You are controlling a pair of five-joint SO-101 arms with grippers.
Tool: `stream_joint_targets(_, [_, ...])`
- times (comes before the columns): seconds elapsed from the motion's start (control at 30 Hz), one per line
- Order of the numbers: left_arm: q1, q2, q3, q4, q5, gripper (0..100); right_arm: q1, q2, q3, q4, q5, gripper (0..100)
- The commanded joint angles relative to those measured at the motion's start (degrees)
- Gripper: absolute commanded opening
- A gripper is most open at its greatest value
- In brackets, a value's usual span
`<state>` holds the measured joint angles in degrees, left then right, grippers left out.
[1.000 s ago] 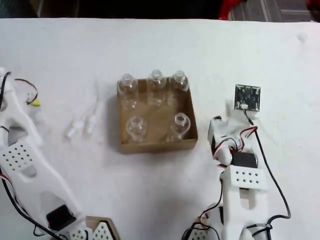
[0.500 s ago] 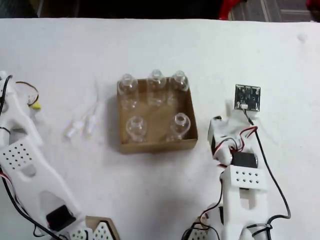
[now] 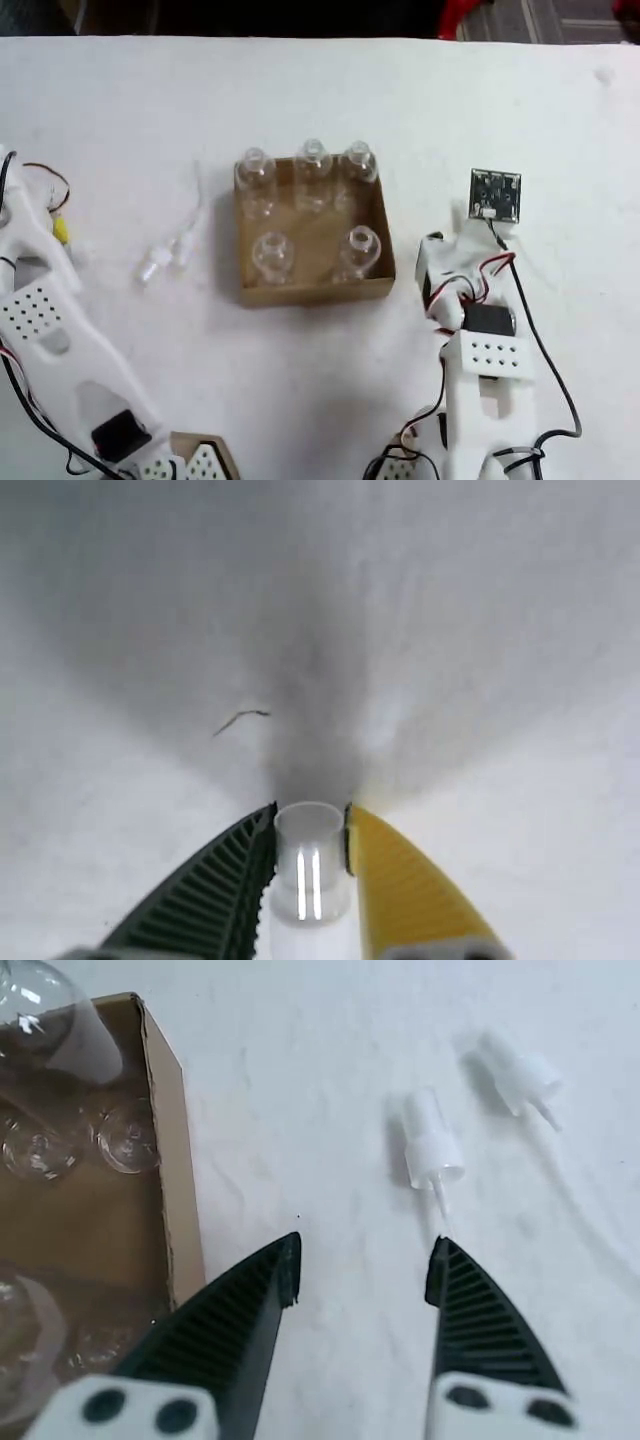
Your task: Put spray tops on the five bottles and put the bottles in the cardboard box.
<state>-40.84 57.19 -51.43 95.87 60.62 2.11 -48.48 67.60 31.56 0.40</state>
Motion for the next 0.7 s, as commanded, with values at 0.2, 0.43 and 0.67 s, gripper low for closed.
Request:
stream_joint_targets(0.2, [2.4, -3.1, -23.2, 6.2, -1.1, 2, -0.5, -0.5, -0.3, -1.0, 0.9, 18.4])
stream_joint_targets(0.43, [3.2, -3.1, -42.6, 6.2, -12.9, 2, -0.5, -0.5, -0.3, -1.1, 0.9, 18.3])
stream_joint_targets(0.67, [8.3, -9.0, -44.2, 6.3, -30.7, 2, -0.5, -0.5, -0.3, -1.1, 0.9, 18.3])
